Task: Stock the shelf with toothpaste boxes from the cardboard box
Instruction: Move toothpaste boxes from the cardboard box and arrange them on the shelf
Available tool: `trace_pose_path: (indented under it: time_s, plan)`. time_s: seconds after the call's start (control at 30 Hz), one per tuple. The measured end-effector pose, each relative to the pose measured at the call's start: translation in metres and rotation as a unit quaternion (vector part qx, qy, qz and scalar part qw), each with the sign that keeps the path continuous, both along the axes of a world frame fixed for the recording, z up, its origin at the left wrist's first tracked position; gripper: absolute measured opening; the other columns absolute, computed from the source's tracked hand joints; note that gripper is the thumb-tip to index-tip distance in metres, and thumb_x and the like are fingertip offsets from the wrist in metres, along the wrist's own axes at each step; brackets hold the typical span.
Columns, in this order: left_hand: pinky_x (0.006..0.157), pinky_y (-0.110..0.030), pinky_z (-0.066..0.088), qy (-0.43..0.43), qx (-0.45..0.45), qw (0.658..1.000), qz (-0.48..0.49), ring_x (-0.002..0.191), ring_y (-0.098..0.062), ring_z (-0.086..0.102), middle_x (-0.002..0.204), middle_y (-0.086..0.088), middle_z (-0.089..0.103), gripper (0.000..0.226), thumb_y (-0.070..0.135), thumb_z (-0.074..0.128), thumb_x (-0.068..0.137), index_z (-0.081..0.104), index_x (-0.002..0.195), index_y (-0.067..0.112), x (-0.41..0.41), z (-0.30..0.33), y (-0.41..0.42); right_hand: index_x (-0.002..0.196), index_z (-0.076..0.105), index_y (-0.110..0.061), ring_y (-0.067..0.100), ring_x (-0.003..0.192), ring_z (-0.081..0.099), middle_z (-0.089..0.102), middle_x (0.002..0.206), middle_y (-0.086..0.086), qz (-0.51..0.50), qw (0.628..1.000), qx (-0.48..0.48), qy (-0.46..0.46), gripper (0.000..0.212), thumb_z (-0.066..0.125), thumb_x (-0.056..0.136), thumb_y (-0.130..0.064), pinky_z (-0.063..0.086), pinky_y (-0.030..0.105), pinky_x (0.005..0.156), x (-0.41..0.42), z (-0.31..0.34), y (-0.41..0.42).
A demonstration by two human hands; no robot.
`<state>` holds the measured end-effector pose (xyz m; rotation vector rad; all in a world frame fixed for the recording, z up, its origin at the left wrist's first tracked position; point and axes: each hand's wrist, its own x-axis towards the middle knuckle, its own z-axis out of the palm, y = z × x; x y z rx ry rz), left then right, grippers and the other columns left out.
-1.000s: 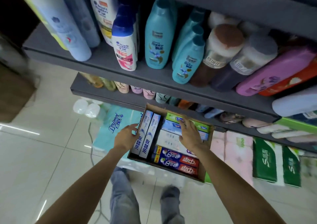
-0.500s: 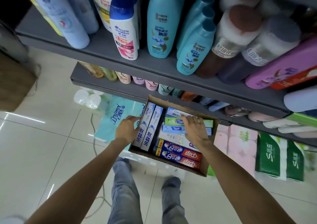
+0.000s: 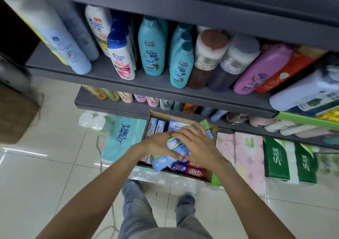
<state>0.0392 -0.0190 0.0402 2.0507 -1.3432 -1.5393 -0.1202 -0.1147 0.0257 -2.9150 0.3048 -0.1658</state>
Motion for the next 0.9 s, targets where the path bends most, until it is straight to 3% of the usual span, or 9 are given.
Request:
trace_pose_path:
  time_s: [0.07, 0.13, 0.23, 0.33, 0.5, 0.67, 0.77, 0.83, 0.9]
  plan:
    - [0.089, -0.029, 0.051, 0.085, -0.014, 0.991, 0.098, 0.096, -0.010, 0.063, 0.105, 0.010, 0.067, 0.056, 0.042, 0.081, 0.066, 0.055, 0.114, 0.027, 0.002, 0.005, 0.002, 0.130, 0.049, -0.024, 0.019, 0.127, 0.038, 0.050, 0.134, -0.001, -0.072, 0.996, 0.014, -0.048, 0.070, 0.076, 0.066, -0.029, 0.023, 0.046, 0.110, -0.004, 0.014, -0.003]
    - [0.073, -0.013, 0.051, 0.159, -0.044, 0.964, 0.209, 0.087, -0.002, 0.065, 0.095, 0.015, 0.068, 0.039, 0.032, 0.080, 0.073, 0.057, 0.104, 0.030, 0.001, 0.011, 0.005, 0.133, 0.048, -0.022, 0.020, 0.128, 0.037, 0.045, 0.138, 0.002, -0.226, 0.961, 0.102, -0.120, 0.060, 0.066, 0.076, -0.023, 0.028, 0.040, 0.108, -0.012, 0.028, -0.005]
    - [0.062, -0.006, 0.047, 0.193, -0.086, 0.930, 0.302, 0.075, 0.006, 0.066, 0.090, 0.018, 0.067, 0.030, 0.021, 0.075, 0.078, 0.056, 0.100, 0.031, -0.004, 0.016, 0.008, 0.131, 0.045, -0.023, 0.019, 0.111, 0.055, 0.055, 0.123, 0.003, -0.402, 0.828, 0.361, -0.149, 0.049, 0.065, 0.086, -0.023, 0.043, 0.039, 0.098, -0.012, 0.042, -0.001]
    - [0.077, -0.019, 0.052, 0.167, -0.106, 0.933, 0.300, 0.088, -0.003, 0.067, 0.102, 0.011, 0.070, 0.039, 0.028, 0.077, 0.074, 0.057, 0.107, 0.031, -0.013, 0.025, 0.007, 0.130, 0.038, -0.020, 0.019, 0.098, 0.064, 0.063, 0.105, -0.002, -0.418, 0.725, 0.535, -0.114, 0.058, 0.069, 0.083, -0.032, 0.053, 0.042, 0.086, 0.001, 0.050, 0.009]
    - [0.080, -0.017, 0.052, 0.143, -0.134, 0.945, 0.262, 0.091, 0.000, 0.066, 0.101, 0.012, 0.070, 0.054, 0.028, 0.082, 0.070, 0.056, 0.117, 0.023, -0.020, 0.036, 0.002, 0.120, 0.039, -0.015, 0.019, 0.102, 0.061, 0.061, 0.118, 0.007, -0.411, 0.665, 0.590, -0.202, 0.046, 0.068, 0.085, -0.011, 0.054, 0.038, 0.082, 0.014, 0.051, 0.011]
    - [0.078, -0.030, 0.055, 0.142, -0.162, 0.899, 0.382, 0.084, -0.018, 0.069, 0.098, 0.003, 0.068, 0.070, 0.020, 0.083, 0.068, 0.044, 0.126, 0.018, 0.003, 0.041, 0.000, 0.126, 0.051, -0.014, 0.019, 0.086, 0.063, 0.064, 0.109, 0.008, -0.395, 0.515, 0.720, -0.246, 0.034, 0.051, 0.092, -0.007, 0.051, 0.025, 0.063, 0.005, 0.056, -0.007]
    - [0.072, -0.025, 0.055, 0.156, -0.180, 0.880, 0.411, 0.071, -0.014, 0.070, 0.091, 0.010, 0.066, 0.055, 0.009, 0.073, 0.079, 0.040, 0.119, 0.025, 0.015, 0.048, 0.000, 0.124, 0.052, -0.007, 0.021, 0.084, 0.064, 0.064, 0.108, 0.015, -0.365, 0.424, 0.791, -0.249, 0.034, 0.049, 0.092, -0.018, 0.051, 0.031, 0.072, -0.001, 0.059, -0.014]
    - [0.063, -0.020, 0.054, 0.161, -0.184, 0.878, 0.411, 0.069, -0.009, 0.070, 0.096, 0.004, 0.067, 0.051, 0.009, 0.070, 0.081, 0.038, 0.115, 0.030, 0.021, 0.054, 0.000, 0.118, 0.055, -0.011, 0.023, 0.087, 0.065, 0.065, 0.112, 0.015, -0.363, 0.464, 0.776, -0.227, 0.032, 0.056, 0.088, -0.022, 0.051, 0.034, 0.076, -0.004, 0.060, -0.014]
    - [0.057, -0.015, 0.051, 0.158, -0.184, 0.880, 0.409, 0.071, -0.008, 0.069, 0.099, -0.003, 0.068, 0.048, 0.011, 0.072, 0.079, 0.042, 0.113, 0.028, 0.025, 0.059, 0.001, 0.114, 0.056, -0.019, 0.024, 0.091, 0.066, 0.066, 0.113, 0.012, -0.372, 0.561, 0.714, -0.191, 0.027, 0.060, 0.088, -0.018, 0.053, 0.037, 0.077, -0.005, 0.062, -0.013]
